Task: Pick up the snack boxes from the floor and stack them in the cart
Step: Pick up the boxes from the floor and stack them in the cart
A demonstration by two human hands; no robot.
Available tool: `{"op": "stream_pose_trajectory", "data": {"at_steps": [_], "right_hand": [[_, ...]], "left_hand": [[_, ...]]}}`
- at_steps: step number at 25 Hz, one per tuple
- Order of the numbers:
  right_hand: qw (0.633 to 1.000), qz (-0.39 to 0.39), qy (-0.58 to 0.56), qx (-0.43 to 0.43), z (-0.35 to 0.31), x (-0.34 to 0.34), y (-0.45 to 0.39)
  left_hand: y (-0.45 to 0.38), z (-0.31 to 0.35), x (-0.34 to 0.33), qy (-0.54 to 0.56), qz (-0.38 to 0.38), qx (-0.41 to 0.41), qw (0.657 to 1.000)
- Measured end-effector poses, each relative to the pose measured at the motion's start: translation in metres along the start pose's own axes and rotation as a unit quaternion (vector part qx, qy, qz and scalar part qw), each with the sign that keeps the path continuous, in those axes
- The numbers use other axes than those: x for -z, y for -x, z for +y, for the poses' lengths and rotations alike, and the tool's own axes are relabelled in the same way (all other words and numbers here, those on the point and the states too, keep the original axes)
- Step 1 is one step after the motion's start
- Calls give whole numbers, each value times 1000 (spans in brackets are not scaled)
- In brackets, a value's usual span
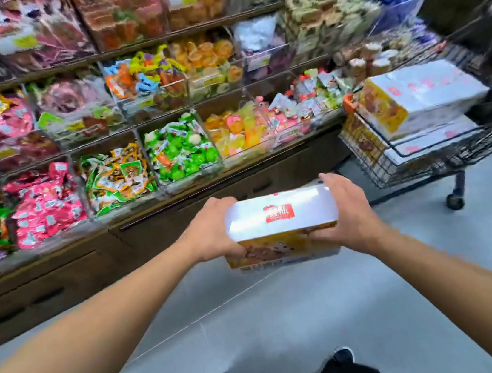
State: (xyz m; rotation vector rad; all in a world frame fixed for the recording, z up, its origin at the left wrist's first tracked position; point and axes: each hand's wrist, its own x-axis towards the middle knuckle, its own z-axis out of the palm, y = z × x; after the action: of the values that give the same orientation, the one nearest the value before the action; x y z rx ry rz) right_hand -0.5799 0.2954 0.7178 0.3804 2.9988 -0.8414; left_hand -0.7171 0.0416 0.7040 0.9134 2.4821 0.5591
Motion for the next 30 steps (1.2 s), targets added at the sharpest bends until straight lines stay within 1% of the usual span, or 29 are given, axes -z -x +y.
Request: {"op": "stream_pose_trajectory", "data": {"at_steps": [1, 3, 5, 8, 11, 15, 19, 21, 24, 27, 30], "right_hand": [[998, 12, -48, -41, 34, 22, 11], [992, 20, -97, -85, 101, 66, 29], [989, 30, -104, -102, 160, 110, 51], [988, 52, -98, -111, 220, 157, 66], [983, 57, -87, -154, 280, 202, 69], [979, 81, -83, -170, 343, 254, 44], [977, 101, -79, -173, 410, 300, -12], [977, 89, -74, -181, 446, 321, -48], [980, 67, -54, -181, 486, 346, -90], [981, 49, -26, -186, 528, 378, -138], [984, 21, 5, -179, 577, 407, -180]], "left_hand": [[-17, 37, -13, -4, 4, -13, 1000], [-50, 112, -37, -11, 3, -41, 999], [-81, 183, -57, -20, -9, -66, 998], [-125, 252, -70, -30, -20, -99, 994], [-180, 317, -84, -45, -38, -131, 990], [-259, 372, -96, -46, -49, -162, 985], [-350, 414, -101, -24, -51, -178, 982], [-401, 432, -102, -9, -53, -172, 984], [-461, 457, -99, -20, -63, -161, 985], [-517, 486, -100, -14, -51, -133, 990], [-561, 512, -114, 8, -41, -101, 994]]}}
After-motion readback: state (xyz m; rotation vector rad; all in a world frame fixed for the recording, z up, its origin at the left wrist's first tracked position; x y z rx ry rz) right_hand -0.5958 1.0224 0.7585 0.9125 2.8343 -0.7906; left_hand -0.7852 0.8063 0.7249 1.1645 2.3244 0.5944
